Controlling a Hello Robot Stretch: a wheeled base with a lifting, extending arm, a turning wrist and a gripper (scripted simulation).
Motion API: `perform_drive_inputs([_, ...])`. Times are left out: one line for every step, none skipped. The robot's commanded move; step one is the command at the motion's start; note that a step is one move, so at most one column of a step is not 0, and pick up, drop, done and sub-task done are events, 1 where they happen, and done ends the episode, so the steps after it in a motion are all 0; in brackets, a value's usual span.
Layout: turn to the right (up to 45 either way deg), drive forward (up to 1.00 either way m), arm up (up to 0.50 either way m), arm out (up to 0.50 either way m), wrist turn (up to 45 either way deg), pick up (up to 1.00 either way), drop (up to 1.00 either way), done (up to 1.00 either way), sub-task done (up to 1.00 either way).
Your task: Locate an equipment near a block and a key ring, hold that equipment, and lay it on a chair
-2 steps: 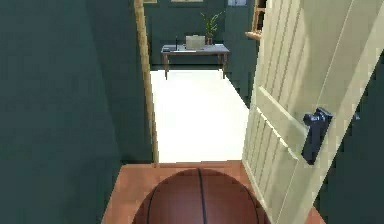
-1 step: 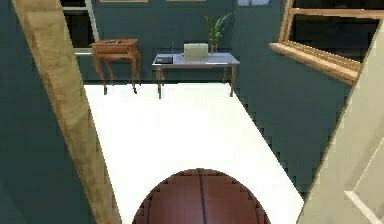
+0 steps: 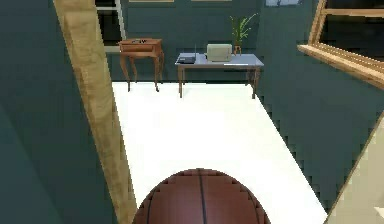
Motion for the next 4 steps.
perform_drive_inputs([0.0,0.3,0.0,0.0,0.0,0.0,0.0,0.0,0.0])
perform_drive_inputs([0.0,0.45,0.0,0.0,0.0,0.0,0.0,0.0,0.0])
perform_drive_inputs([6.0,0.0,0.0,0.0,0.0,0.0,0.0,0.0,0.0])
perform_drive_inputs([0.0,0.3,0.0,0.0,0.0,0.0,0.0,0.0,0.0])
